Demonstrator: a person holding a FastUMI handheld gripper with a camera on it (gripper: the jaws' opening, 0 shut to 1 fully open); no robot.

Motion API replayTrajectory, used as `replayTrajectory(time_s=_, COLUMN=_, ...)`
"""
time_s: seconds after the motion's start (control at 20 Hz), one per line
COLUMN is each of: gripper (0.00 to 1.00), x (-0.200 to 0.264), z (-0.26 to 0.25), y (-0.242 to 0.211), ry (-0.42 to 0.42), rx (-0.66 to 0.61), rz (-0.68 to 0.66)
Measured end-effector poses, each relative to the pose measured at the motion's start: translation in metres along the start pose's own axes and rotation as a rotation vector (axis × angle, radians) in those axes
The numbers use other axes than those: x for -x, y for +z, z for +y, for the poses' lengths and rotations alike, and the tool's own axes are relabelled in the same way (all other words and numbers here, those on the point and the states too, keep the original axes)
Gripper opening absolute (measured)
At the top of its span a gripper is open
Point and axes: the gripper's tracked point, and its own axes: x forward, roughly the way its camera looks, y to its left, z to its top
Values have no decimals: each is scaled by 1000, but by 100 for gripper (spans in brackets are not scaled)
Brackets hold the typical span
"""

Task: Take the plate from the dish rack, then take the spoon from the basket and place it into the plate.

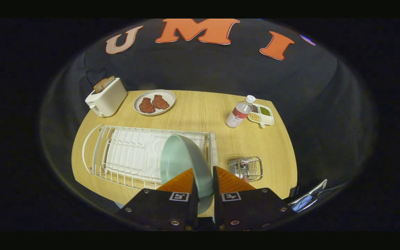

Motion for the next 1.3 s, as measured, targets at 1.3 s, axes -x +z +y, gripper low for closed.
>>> replayTrajectory(time_s=1.3, gripper=19, x=6, z=-17, y=-183, ry=502, rx=-279, rz=120)
